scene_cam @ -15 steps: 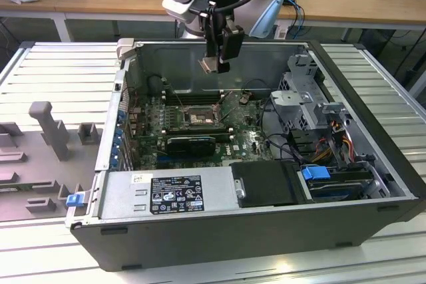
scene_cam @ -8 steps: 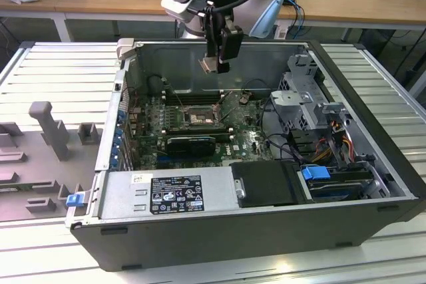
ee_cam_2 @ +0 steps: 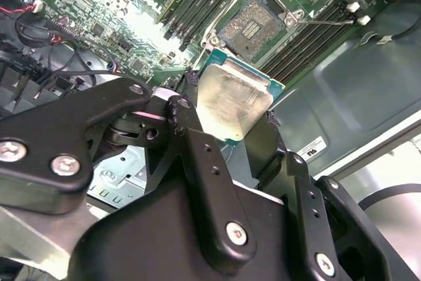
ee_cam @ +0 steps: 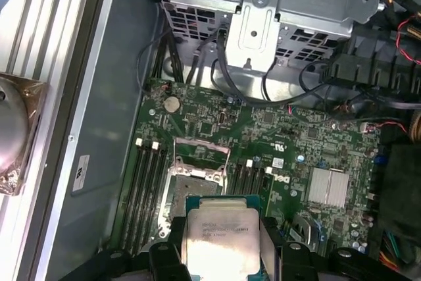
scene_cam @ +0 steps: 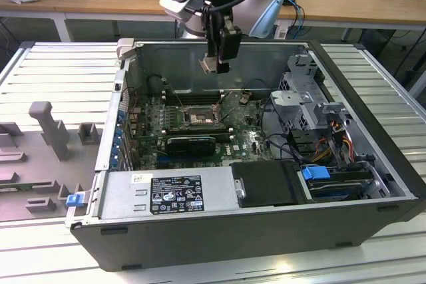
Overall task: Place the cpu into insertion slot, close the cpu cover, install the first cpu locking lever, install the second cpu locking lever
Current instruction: 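Place the cpu into insertion slot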
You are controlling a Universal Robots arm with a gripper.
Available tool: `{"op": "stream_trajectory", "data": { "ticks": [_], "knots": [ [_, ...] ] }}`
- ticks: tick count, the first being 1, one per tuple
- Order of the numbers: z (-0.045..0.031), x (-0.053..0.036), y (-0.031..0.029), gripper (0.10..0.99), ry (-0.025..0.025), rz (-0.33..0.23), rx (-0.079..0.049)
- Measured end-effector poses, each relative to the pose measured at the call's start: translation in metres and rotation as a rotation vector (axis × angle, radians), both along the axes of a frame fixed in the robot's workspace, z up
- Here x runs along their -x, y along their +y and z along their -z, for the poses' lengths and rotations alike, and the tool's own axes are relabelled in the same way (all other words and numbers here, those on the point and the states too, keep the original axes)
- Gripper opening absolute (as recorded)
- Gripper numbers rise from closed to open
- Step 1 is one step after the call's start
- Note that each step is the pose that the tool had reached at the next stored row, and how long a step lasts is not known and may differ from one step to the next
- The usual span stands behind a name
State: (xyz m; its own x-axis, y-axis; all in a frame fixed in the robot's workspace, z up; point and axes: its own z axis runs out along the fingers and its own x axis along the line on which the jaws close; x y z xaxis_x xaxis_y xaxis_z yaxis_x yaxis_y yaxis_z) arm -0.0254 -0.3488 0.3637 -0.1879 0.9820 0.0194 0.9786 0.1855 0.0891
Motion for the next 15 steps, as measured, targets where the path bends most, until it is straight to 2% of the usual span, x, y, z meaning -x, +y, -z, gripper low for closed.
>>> {"op": "stream_trajectory", "data": {
  "ticks": [3, 6, 11, 15],
  "knots": [
    [0.0001, 0.0000, 0.0001, 0.529, 0.0000, 0.019, 0.000],
    [0.0002, 0.0000, 0.0001, 0.529, 0.0000, 0.080, 0.000],
    [0.0004, 0.0000, 0.0001, 0.529, 0.0000, 0.133, 0.000],
    [0.0016, 0.0000, 0.0001, 0.529, 0.0000, 0.145, 0.000]
  ]
}}
